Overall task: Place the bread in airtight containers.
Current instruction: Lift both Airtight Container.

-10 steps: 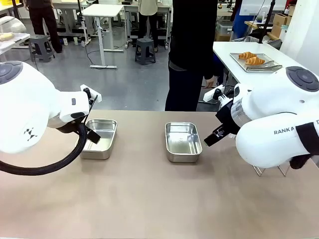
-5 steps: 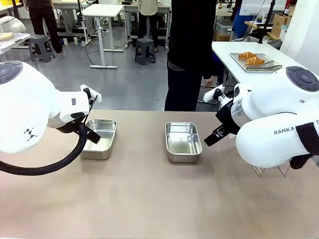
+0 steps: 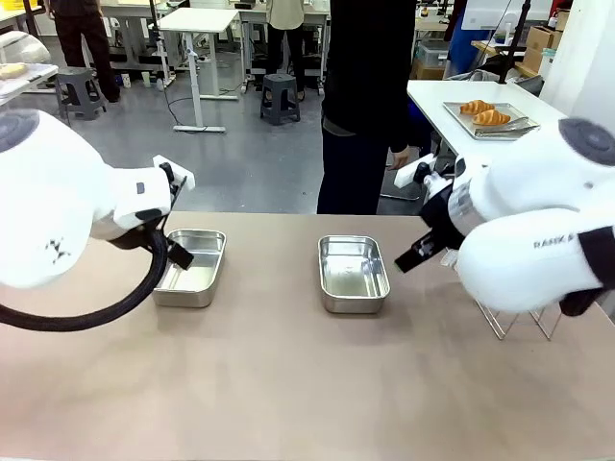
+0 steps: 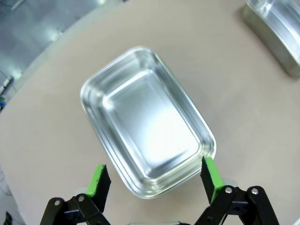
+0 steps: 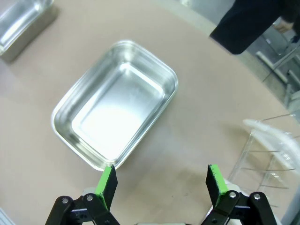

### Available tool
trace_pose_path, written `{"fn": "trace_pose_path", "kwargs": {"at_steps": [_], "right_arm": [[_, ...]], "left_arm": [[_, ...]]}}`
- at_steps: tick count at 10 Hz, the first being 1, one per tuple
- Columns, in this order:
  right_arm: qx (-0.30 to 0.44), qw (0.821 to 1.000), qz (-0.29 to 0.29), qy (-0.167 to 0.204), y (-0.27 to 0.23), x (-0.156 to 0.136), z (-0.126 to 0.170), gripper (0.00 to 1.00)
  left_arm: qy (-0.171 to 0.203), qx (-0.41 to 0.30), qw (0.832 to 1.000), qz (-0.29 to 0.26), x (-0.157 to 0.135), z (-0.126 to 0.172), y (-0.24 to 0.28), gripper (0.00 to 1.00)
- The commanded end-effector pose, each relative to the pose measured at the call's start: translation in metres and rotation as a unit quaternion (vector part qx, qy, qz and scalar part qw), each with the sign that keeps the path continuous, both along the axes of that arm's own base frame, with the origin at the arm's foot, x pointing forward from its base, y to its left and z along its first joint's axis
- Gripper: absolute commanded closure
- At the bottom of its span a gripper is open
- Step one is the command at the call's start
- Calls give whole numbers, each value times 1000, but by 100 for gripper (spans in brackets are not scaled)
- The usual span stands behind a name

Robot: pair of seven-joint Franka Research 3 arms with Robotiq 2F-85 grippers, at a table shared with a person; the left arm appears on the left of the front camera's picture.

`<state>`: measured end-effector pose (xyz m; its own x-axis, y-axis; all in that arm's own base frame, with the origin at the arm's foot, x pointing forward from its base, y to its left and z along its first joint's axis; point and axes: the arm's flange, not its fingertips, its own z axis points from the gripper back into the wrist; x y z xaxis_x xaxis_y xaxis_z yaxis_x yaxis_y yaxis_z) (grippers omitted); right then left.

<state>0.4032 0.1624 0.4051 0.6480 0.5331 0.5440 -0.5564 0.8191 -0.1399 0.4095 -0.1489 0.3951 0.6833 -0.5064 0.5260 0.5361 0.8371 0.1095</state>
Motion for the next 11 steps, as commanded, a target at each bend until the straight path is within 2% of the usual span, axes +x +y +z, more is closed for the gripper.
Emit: {"fn": "trace_pose_path", "kwargs": {"at_steps": [1, 3, 4, 5, 8, 11], "right_arm": [[55, 998, -8, -12, -20, 5, 73, 0], [109, 994, 2, -15, -65, -4, 124, 0], [142, 990, 19, -19, -101, -13, 140, 0], [169, 984, 48, -26, -141, -24, 148, 0], [258, 953, 137, -75, -252, -66, 133, 0], [305, 927, 182, -116, -313, -99, 102, 0]], "left_arm": [[15, -36, 999, -21, 14, 65, 31, 0], [40, -86, 993, -69, 14, 118, 76, 0], [49, -114, 986, -111, 10, 133, 106, 0], [42, -143, 980, -135, 5, 144, 141, 0], [-7, -200, 952, -232, -29, 150, 234, 0], [-47, -249, 934, -253, -48, 122, 290, 0]]}}
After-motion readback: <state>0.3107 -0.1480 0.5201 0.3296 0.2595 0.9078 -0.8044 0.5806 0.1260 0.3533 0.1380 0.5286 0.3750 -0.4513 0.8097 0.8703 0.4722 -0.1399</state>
